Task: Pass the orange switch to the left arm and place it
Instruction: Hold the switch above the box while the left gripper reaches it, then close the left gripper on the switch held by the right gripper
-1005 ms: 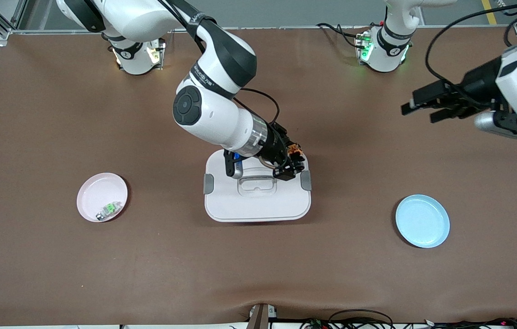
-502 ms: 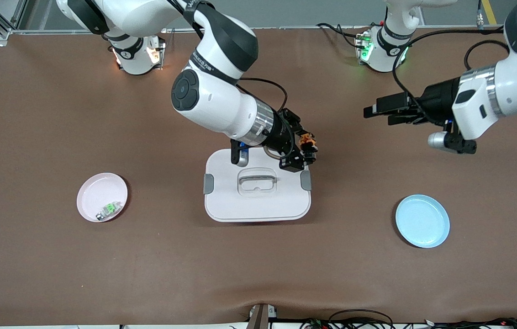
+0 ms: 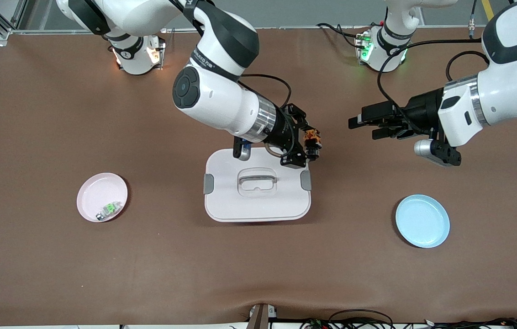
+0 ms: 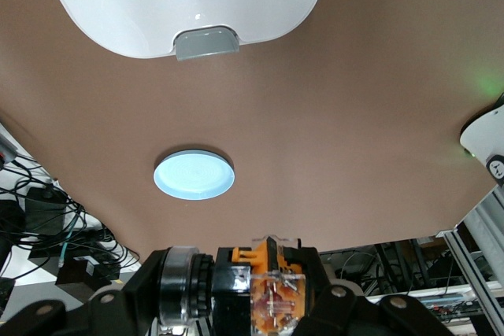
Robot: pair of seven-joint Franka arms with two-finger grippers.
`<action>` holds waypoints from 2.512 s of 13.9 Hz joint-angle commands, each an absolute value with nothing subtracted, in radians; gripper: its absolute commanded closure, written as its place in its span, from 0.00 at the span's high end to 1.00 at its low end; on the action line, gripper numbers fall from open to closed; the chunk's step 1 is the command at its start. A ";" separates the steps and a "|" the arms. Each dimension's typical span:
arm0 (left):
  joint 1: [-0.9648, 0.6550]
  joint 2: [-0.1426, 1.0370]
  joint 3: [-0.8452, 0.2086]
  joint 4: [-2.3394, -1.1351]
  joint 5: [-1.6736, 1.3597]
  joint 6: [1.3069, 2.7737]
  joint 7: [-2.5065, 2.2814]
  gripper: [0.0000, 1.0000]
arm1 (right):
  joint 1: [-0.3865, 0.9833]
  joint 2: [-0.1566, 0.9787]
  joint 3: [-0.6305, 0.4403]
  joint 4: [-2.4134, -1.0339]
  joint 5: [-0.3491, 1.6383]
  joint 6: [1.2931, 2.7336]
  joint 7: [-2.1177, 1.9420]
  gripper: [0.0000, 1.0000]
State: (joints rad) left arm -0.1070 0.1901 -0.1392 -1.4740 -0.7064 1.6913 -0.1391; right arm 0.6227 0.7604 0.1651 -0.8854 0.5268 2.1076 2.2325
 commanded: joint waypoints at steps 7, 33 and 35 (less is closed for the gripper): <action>-0.172 0.264 -0.161 -1.471 -0.722 1.819 -0.127 1.00 | 0.603 0.781 0.199 -0.827 0.578 2.126 2.315 0.00; -0.213 0.281 -0.161 -1.479 -0.712 1.821 -0.146 0.00 | 0.609 0.796 0.192 -0.824 0.627 2.209 2.347 0.64; -0.215 0.281 -0.161 -1.479 -0.712 1.821 -0.146 0.00 | 0.606 0.796 0.192 -0.825 0.629 2.210 2.352 1.00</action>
State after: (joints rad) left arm -0.2157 0.2861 -0.1622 -1.4768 -0.7111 1.8310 -0.1520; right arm 0.6098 0.7768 0.1899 -0.8600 0.6153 2.1981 2.3308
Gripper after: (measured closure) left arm 0.656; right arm 0.207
